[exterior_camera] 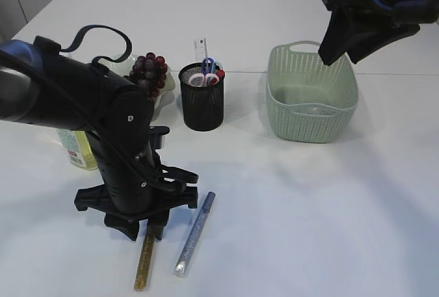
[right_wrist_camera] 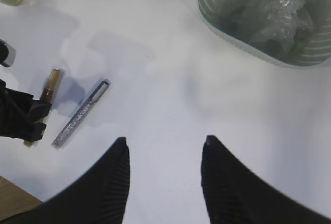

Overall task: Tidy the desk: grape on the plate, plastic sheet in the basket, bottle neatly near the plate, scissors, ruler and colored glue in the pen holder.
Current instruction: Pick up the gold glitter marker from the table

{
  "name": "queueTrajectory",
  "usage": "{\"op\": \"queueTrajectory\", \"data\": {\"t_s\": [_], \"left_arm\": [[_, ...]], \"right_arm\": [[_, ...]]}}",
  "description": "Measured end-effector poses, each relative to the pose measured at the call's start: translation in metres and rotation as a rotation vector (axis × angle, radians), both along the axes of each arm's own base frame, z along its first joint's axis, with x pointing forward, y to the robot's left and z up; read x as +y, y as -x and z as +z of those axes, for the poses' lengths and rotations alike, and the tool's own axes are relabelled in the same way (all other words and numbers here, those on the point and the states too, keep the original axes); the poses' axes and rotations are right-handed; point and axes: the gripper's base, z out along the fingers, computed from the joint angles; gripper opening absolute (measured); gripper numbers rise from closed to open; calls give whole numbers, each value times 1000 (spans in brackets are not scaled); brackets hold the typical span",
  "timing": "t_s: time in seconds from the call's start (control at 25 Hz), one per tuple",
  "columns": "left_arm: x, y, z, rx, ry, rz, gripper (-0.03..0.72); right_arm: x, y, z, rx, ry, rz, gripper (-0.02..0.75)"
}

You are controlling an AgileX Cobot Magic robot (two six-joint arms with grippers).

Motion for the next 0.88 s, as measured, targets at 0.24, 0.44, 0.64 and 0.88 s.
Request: {"op": "queueTrajectory", "data": {"t_s": [0.24,0.44,0.64,0.88], "left_arm": [[0,0,-2,-2,-6,-5,279],[0,0,-10,15,-21,-7,279],[0,-1,-12,18,-24,-8,276],[0,-1,-12,19,-26,-18,163]], "right_arm": [[0,0,0,0,0,0,364],[0,0,0,0,0,0,364],[0,0,0,0,-1,0,364],[0,0,0,0,-1,0,364]]}}
